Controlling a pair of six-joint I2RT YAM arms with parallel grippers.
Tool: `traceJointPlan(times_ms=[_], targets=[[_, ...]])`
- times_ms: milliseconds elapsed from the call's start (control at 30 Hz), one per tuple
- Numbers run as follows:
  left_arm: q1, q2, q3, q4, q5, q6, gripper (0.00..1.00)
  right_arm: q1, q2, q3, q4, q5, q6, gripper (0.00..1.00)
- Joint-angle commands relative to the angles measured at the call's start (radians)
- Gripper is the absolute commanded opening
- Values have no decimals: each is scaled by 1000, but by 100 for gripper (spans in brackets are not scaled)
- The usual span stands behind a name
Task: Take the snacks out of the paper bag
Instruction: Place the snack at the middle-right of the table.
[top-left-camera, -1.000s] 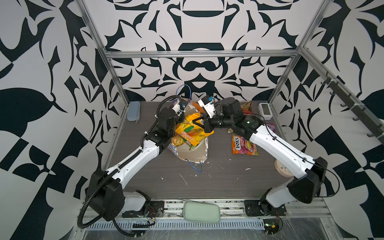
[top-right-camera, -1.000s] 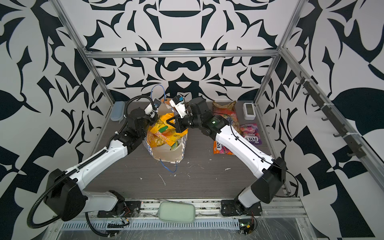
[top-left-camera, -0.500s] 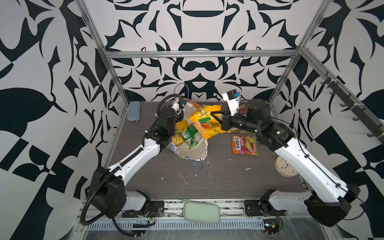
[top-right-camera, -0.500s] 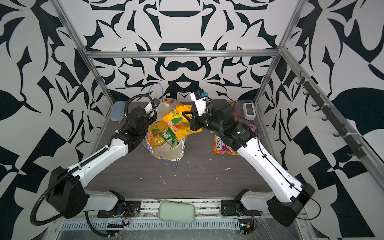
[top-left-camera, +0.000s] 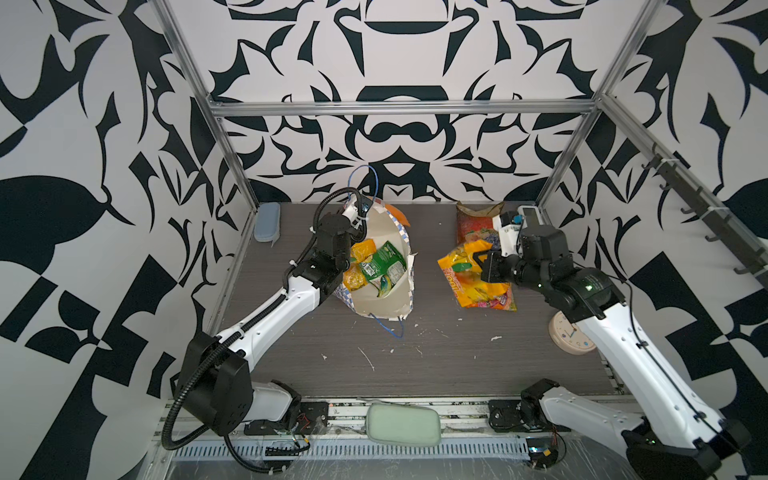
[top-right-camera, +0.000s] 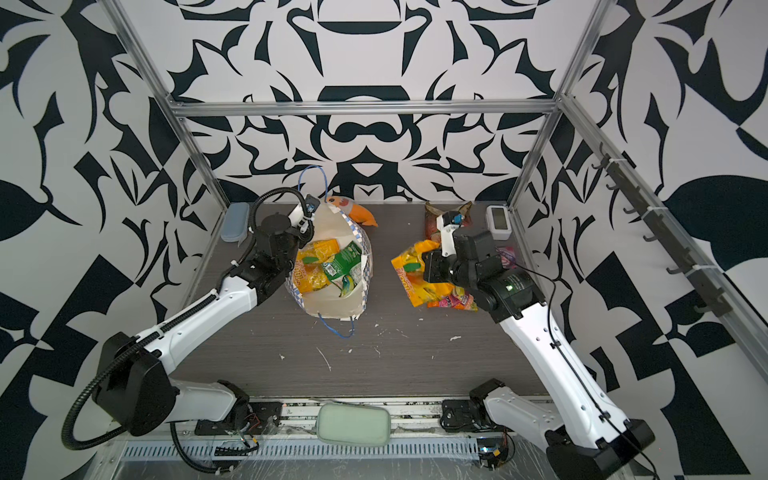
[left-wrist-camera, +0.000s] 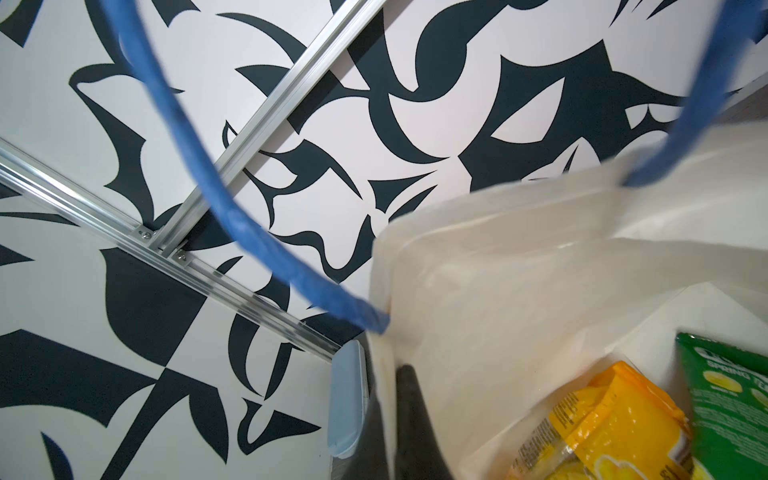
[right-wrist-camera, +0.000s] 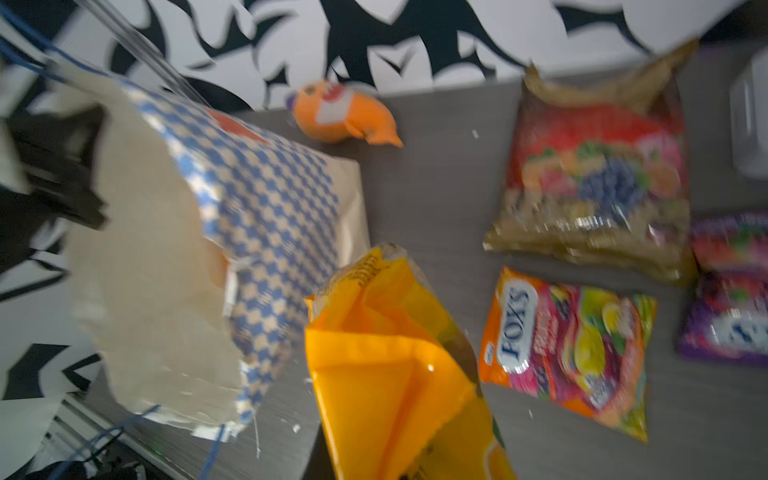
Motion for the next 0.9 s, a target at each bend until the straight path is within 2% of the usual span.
traceJointPlan(times_ms=[0,200,333,467,700,867], targets=[[6,-16,55,119,11,-5,0,-111,-60,-101,33,-161,81,0],[6,-4,63,116,18,-7,0,-355,-61,-295,85,-402,117,0],[5,-9,61,108,19,-17,0,-469,-38,-345,74,-444,76,0],[6,-12,57,108,18,-18,0,-526,29,-340,-4,-410,7,0],[6,-12,61,108,18,-18,0,-543,146,-295,-113,-329,-106,0],[6,-17,54,105,21,-23,0,-543,183,-229,-191,-126,-147,0]])
